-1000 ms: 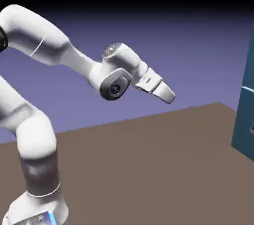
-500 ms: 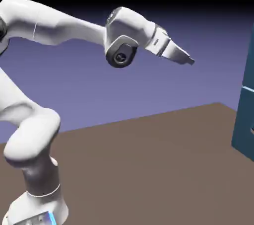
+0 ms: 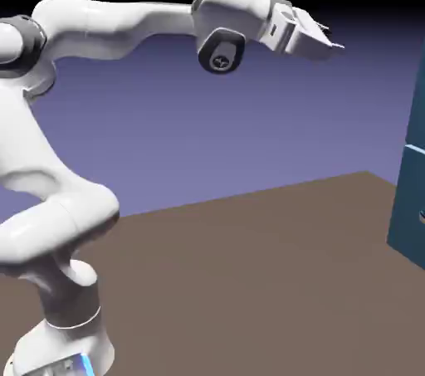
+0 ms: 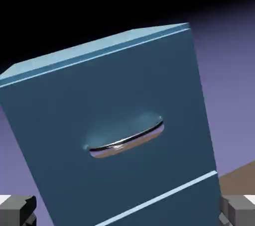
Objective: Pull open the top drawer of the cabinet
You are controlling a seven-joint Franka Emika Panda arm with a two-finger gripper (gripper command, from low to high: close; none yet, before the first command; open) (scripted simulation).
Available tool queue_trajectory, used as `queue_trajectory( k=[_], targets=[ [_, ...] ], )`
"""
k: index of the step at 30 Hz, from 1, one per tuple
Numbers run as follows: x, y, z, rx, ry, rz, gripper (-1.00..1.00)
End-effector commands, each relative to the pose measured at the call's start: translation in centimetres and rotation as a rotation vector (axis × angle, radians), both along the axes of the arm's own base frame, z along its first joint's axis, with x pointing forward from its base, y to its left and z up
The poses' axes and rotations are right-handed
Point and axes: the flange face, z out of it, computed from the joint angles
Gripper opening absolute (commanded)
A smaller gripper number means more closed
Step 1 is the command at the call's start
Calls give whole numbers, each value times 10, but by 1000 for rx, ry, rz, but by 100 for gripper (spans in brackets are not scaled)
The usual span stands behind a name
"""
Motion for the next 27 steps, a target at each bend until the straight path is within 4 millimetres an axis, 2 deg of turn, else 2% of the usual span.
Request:
queue_trajectory(
  k=[1,6,12,19,27],
  targets=[
    [6,2,1,12,-10,-1,0],
    [37,12,-3,80,-51,0,0],
    [80,17,-20,183,-88,10,0],
    [132,11,-52,339,-119,24,0],
    [188,-12,-99,567,-160,35,0]
  ],
)
